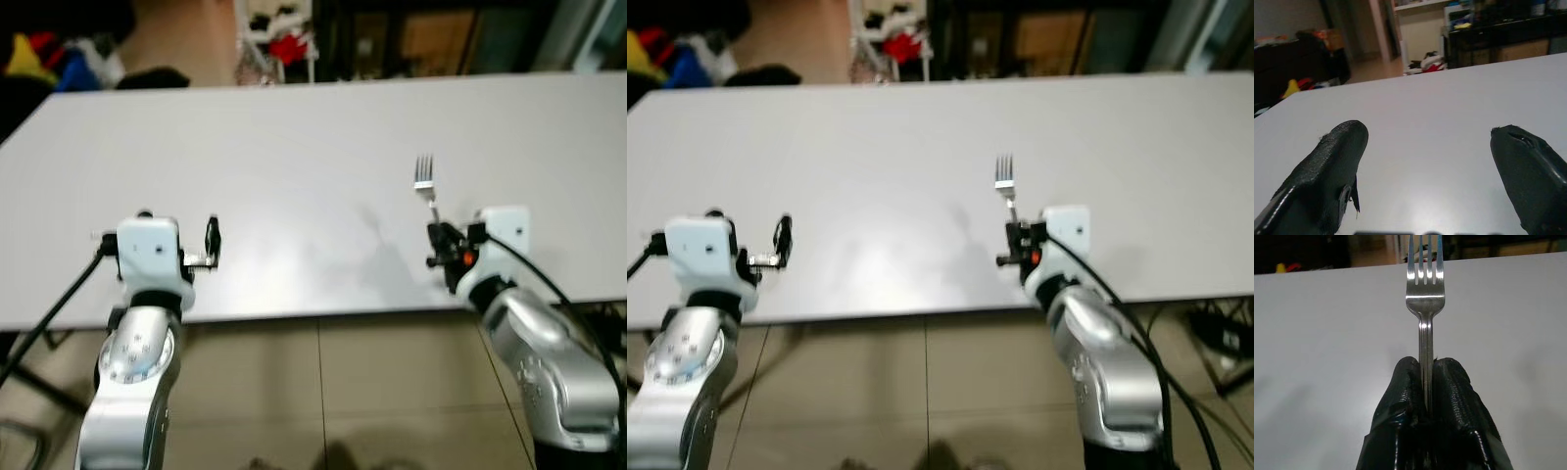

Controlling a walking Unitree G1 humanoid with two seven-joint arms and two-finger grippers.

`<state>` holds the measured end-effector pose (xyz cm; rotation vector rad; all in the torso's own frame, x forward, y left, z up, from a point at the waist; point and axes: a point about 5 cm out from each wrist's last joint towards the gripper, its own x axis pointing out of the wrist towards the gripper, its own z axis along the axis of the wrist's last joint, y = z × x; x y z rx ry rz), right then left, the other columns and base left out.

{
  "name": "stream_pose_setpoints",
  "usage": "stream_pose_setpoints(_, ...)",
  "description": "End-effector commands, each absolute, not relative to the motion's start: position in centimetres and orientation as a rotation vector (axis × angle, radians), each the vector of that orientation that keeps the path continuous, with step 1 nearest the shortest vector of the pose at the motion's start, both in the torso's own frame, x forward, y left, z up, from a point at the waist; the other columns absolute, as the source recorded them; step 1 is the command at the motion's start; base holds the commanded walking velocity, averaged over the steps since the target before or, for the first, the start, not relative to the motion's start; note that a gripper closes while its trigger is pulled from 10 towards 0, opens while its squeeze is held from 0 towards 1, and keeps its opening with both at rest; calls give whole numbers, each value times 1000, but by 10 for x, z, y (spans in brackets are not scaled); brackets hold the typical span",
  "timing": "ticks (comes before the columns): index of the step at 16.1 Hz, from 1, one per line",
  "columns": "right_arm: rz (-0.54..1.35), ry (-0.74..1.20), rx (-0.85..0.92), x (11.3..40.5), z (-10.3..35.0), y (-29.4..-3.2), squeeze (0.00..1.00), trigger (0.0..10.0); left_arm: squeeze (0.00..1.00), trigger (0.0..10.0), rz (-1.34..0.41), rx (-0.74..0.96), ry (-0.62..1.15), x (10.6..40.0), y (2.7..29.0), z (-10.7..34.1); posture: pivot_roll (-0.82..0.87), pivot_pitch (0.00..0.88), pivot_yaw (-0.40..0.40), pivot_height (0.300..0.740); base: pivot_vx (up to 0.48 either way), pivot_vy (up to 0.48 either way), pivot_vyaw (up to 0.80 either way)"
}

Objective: Setting the table

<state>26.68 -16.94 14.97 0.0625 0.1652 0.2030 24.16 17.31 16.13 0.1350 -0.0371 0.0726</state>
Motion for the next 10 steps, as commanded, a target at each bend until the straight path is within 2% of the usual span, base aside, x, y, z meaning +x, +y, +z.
stream_pose_setpoints(1,181,162,55,266,152,-175,0,10000,0,10000,45,133,-34,242,168,161,-141,65,69,740,337,0,0)
stream_pose_setpoints(4,215,181,20,268,152,-171,0,10000,0,10000,38,130,-17,238,167,158,-139,70,64,740,329,0,0)
stream_pose_setpoints(9,194,192,41,267,148,-168,0,10000,0,10000,29,130,0,240,166,156,-134,61,67,740,0,0,0)
stream_pose_setpoints(10,188,193,41,266,148,-168,0,10000,0,10000,26,134,-3,241,166,156,-134,56,70,740,0,285,0)
